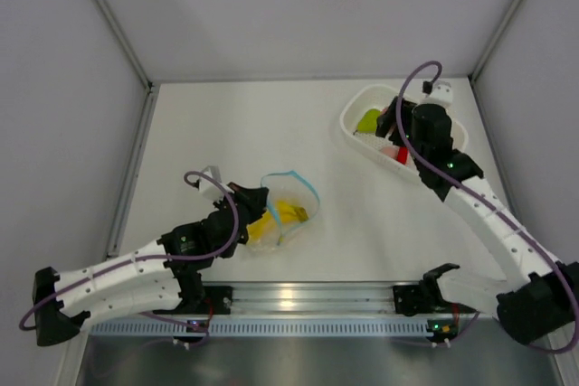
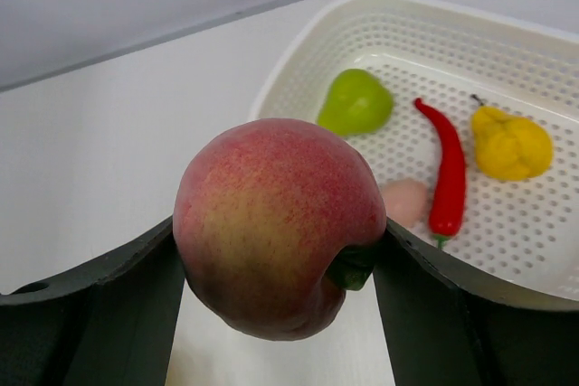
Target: Open the zip-top bag and remove the fake food
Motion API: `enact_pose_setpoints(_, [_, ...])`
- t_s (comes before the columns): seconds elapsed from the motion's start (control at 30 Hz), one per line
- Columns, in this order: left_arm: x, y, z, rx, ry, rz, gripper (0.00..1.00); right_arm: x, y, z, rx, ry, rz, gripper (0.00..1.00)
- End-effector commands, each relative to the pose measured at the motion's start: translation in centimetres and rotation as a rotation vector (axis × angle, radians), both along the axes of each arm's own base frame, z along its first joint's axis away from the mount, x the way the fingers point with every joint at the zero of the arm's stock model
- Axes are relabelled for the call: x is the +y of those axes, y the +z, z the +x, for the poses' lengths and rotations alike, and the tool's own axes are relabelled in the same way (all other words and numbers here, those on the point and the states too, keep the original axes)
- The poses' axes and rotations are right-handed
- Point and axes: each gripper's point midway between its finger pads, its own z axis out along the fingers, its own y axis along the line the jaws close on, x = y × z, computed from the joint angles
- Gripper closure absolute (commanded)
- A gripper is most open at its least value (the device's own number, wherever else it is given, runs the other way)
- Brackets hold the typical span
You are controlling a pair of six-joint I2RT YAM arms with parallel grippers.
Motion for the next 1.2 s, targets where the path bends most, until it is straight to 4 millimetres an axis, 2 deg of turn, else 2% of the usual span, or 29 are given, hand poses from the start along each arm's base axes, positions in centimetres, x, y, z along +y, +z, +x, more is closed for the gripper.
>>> enact_pose_setpoints(0.0, [-0.7, 2.5, 0.0, -0.03, -0.041, -0.003, 1.0, -2.8, 0.5, 3.9, 0.026, -0.09, 0.038, 0.42])
enact_pose_setpoints(0.03, [-0.9, 2.7, -0.1, -0.031, -0.054, -0.005, 1.0, -3.3, -1.9, 5.6, 0.097, -0.115, 0.009, 0.41])
enact_pose_setpoints(0.07, [-1.1, 3.2, -0.2, -0.034, -0.063, -0.015, 1.0, -5.1, -2.8, 6.7, 0.126, -0.167, -0.009, 0.41])
enact_pose_setpoints(0.17, [-1.6, 3.7, -0.4, -0.036, -0.095, -0.015, 1.0, -7.7, -6.4, 10.0, 0.234, -0.259, -0.036, 0.37])
enact_pose_setpoints(0.2, [-1.8, 4.3, -0.4, -0.044, -0.105, -0.017, 1.0, -7.6, -6.7, 10.9, 0.242, -0.247, -0.01, 0.37])
enact_pose_setpoints(0.23, [-2.0, 4.5, -0.5, -0.043, -0.119, -0.016, 1.0, -8.6, -8.7, 12.0, 0.28, -0.268, -0.012, 0.37])
enact_pose_setpoints(0.3, [-2.3, 5.2, -0.6, -0.055, -0.142, -0.008, 1.0, -9.0, -9.3, 13.4, 0.289, -0.284, -0.025, 0.37])
enact_pose_setpoints(0.33, [-2.6, 5.3, -0.7, -0.055, -0.16, -0.002, 1.0, -9.2, -11.1, 13.9, 0.331, -0.289, -0.042, 0.34])
enact_pose_setpoints(0.37, [-2.7, 5.5, -0.8, -0.058, -0.169, -0.001, 1.0, -9.3, -11.7, 14.3, 0.348, -0.294, -0.051, 0.33])
enact_pose_setpoints(0.4, [-2.8, 5.7, -0.8, -0.062, -0.176, 0.007, 1.0, -9.3, -11.4, 15.0, 0.344, -0.292, -0.058, 0.3])
enact_pose_setpoints(0.43, [-3.0, 5.8, -0.9, -0.063, -0.188, 0.006, 1.0, -9.2, -12.8, 15.4, 0.38, -0.288, -0.074, 0.25])
enact_pose_setpoints(0.5, [-3.1, 6.1, -1.0, -0.067, -0.2, 0.014, 1.0, -9.0, -12.8, 15.8, 0.389, -0.277, -0.074, 0.2])
enact_pose_setpoints(0.53, [-3.2, 6.2, -0.9, -0.069, -0.202, 0.015, 1.0, -8.9, -12.5, 15.8, 0.382, -0.274, -0.075, 0.01])
enact_pose_setpoints(0.57, [-3.4, 6.1, -1.0, -0.067, -0.211, 0.017, 1.0, -8.9, -12.0, 15.9, 0.364, -0.271, -0.077, 0.01])
enact_pose_setpoints(0.67, [-3.7, 6.3, -1.1, -0.067, -0.223, 0.021, 1.0, -8.4, -9.8, 15.4, 0.303, -0.24, -0.054, 0.01])
enact_pose_setpoints(0.77, [-3.9, 6.4, -0.9, -0.066, -0.223, 0.027, 1.0, -7.0, -7.5, 14.1, 0.242, -0.154, -0.006, 0.01])
enact_pose_setpoints(0.8, [-4.0, 6.5, -0.9, -0.067, -0.221, 0.026, 1.0, -5.6, -6.0, 13.0, 0.199, -0.071, 0.037, 0.01])
enact_pose_setpoints(0.87, [-4.0, 6.5, -0.8, -0.066, -0.218, 0.029, 1.0, -3.7, -4.9, 11.6, 0.165, 0.02, 0.108, 0.01])
enact_pose_setpoints(0.9, [-4.0, 6.6, -0.7, -0.069, -0.213, 0.03, 1.0, -2.5, -5.8, 10.2, 0.18, 0.083, 0.135, 0.01])
enact_pose_setpoints(0.93, [-4.0, 6.7, -0.6, -0.069, -0.211, 0.03, 1.0, -1.1, -3.4, 8.9, 0.113, 0.139, 0.15, 0.02])
enact_pose_setpoints(0.97, [-4.0, 6.8, -0.6, -0.07, -0.207, 0.031, 1.0, -0.1, -3.0, 7.9, 0.099, 0.186, 0.159, 0.04])
enact_pose_setpoints(1.0, [-4.0, 6.9, -0.5, -0.072, -0.207, 0.033, 1.0, 1.2, -2.3, 6.0, 0.076, 0.259, 0.155, 0.06])
enact_pose_setpoints(1.03, [-4.0, 6.9, -0.4, -0.073, -0.202, 0.038, 1.0, 3.4, -1.9, 4.5, 0.063, 0.345, 0.148, 0.1])
enact_pose_setpoints(1.1, [-4.1, 7.0, -0.4, -0.076, -0.202, 0.04, 1.0, 5.9, -1.3, 1.4, 0.026, 0.48, 0.116, 0.18])
enact_pose_setpoints(1.13, [-4.1, 7.1, -0.3, -0.077, -0.199, 0.043, 1.0, 8.1, -1.2, -0.5, 0.019, 0.558, 0.101, 0.2])
enact_pose_setpoints(1.17, [-4.2, 7.1, -0.3, -0.078, -0.203, 0.043, 1.0, 9.0, -1.0, -1.7, 0.003, 0.602, 0.086, 0.23])
